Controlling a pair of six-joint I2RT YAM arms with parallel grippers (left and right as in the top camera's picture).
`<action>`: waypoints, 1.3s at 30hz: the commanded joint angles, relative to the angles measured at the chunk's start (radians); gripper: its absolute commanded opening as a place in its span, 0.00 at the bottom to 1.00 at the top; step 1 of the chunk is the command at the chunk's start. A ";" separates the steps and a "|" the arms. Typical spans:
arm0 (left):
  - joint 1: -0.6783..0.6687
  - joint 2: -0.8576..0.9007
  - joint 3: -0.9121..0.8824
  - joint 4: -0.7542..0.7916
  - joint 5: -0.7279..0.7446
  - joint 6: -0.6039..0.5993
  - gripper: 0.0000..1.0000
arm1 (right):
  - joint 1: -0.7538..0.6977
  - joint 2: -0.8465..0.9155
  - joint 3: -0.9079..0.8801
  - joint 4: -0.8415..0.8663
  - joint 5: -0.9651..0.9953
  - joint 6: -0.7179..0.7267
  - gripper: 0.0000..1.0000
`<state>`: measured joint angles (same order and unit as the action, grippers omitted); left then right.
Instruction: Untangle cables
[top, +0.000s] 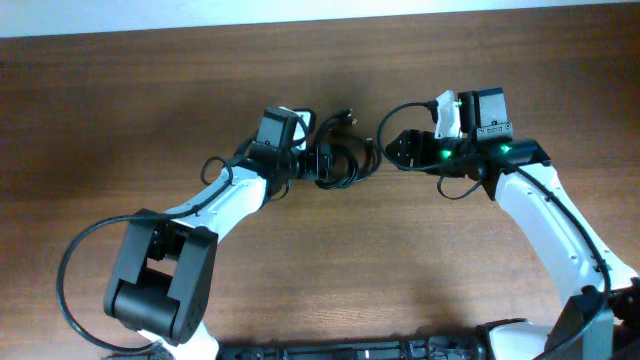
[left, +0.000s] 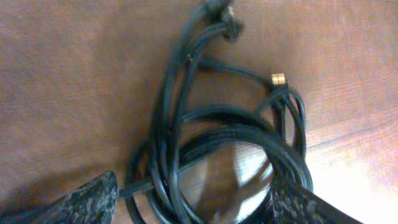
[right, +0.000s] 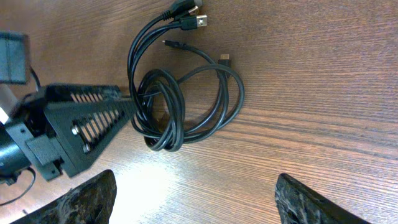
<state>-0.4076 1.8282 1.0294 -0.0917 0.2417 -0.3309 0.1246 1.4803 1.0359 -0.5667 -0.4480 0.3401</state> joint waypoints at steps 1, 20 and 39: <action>-0.007 -0.003 0.016 0.003 -0.055 -0.028 0.78 | 0.007 -0.003 0.019 0.003 -0.016 0.002 0.81; -0.015 0.122 0.022 0.188 0.045 0.123 0.00 | 0.007 -0.003 0.019 0.002 -0.016 0.002 0.81; -0.002 -0.072 0.023 -0.075 0.271 -0.037 0.00 | 0.082 0.000 -0.008 -0.155 -0.008 -0.021 0.74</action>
<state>-0.4175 1.7729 1.0397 -0.1757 0.4675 -0.3271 0.1642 1.4803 1.0370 -0.7284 -0.4545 0.3367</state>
